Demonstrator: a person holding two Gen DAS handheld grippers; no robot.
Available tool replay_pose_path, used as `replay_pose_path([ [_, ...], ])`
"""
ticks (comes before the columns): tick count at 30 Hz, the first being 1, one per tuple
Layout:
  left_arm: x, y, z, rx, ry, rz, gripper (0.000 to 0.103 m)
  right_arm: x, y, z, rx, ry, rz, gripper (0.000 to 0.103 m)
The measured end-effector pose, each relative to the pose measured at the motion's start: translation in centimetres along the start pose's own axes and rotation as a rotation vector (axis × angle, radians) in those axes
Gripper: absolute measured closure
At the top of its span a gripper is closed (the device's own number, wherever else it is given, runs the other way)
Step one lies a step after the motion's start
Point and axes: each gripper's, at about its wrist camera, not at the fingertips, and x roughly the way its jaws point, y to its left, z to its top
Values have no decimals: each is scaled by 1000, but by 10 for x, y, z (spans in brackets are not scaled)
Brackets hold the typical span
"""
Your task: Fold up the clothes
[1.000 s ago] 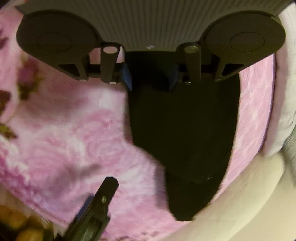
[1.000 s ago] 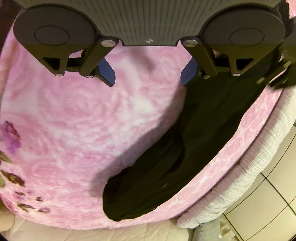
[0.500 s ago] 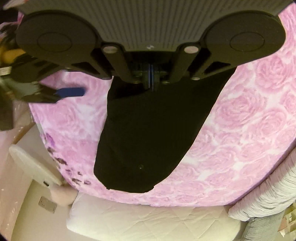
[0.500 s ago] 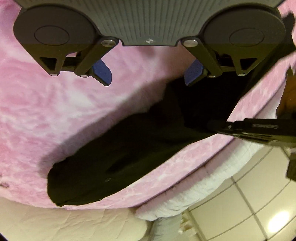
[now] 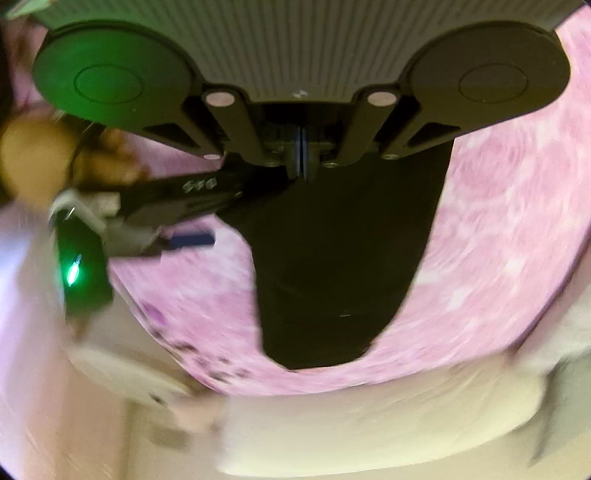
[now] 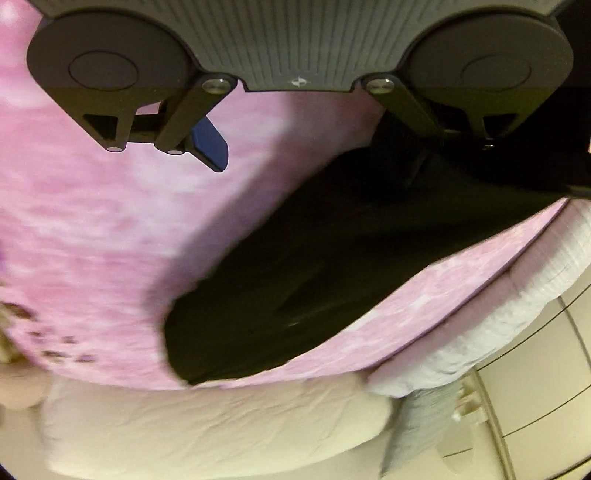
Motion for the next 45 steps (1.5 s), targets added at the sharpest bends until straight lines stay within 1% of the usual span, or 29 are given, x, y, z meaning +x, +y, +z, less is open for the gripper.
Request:
replay_pose_path([
  [2,6,-17,-3,93,30,-10,103,-17,-3,-7,-12,1,-41,20],
  [3,10,-23,-5,117,49,-25,103,-21,-5,-9,3,19,-59,20],
  [8,17,-37,-20,129,126,-114,102,-31,-19,-18,90,99,-94,20],
  [10,17,-39,-26,136,147,-132,97,-39,-19,-22,97,121,-104,19],
  [11,16,-40,-29,140,156,-138,96,-42,-19,-25,84,126,-105,18],
  [14,6,-38,-42,121,183,-130,94,-53,-22,-30,41,155,-88,16],
  [17,-11,-29,-61,54,220,-84,93,-71,-25,-31,-30,174,-49,15],
  [18,-18,-24,-71,10,235,-54,89,-77,-25,-30,-58,176,-35,15],
  [20,-32,-13,-91,-91,259,7,88,-88,-22,-24,-105,166,6,15],
  [24,-74,4,-145,-347,296,179,79,-90,-3,-13,-262,124,129,15],
  [26,-103,8,-179,-493,313,273,79,-86,10,-11,-338,125,191,15],
  [28,-138,7,-218,-636,331,377,74,-84,27,-13,-417,132,256,15],
  [29,-154,4,-237,-698,342,428,73,-84,36,-15,-466,134,290,15],
  [30,-173,1,-259,-773,348,477,69,-86,49,-20,-535,132,331,15],
  [31,-191,-2,-281,-846,348,520,62,-90,63,-26,-614,125,379,15],
  [32,-208,-6,-301,-915,345,562,61,-93,77,-33,-676,123,415,15],
  [34,-243,-13,-343,-1053,340,644,58,-98,100,-48,-754,134,458,15],
  [35,-257,-17,-362,-1112,330,671,57,-101,112,-56,-794,140,480,15],
  [38,-297,-27,-419,-1272,283,722,56,-110,148,-79,-911,157,544,15],
  [40,-316,-28,-450,-1356,233,722,55,-116,171,-94,-990,168,588,15],
  [42,-328,-26,-476,-1409,176,711,54,-123,194,-111,-1067,177,624,15],
  [45,-334,-17,-513,-1512,110,640,54,-140,221,-141,-1167,169,655,15],
])
